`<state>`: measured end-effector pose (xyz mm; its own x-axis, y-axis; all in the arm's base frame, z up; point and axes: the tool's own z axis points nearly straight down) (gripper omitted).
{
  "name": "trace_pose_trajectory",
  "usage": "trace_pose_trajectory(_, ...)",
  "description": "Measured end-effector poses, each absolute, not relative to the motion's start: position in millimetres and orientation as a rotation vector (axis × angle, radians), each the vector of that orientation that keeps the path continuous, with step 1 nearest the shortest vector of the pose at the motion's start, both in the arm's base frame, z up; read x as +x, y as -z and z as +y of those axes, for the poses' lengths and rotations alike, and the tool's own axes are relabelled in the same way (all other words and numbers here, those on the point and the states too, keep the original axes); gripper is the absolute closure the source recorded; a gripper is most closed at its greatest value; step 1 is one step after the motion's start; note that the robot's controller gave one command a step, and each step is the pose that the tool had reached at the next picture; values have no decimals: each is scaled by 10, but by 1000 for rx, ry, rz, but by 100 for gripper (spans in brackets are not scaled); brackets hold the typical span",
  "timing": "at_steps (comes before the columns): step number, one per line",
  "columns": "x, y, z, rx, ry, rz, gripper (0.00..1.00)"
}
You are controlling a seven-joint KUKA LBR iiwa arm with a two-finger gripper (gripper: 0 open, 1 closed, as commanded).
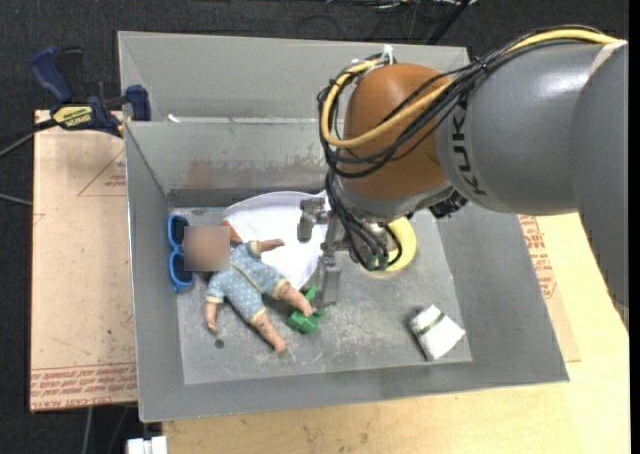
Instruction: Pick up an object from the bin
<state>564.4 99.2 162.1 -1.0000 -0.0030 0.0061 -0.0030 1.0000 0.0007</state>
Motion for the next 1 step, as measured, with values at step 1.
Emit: trace_pose_trajectory(1,5658,-1669,986,0,2,-3142,0)
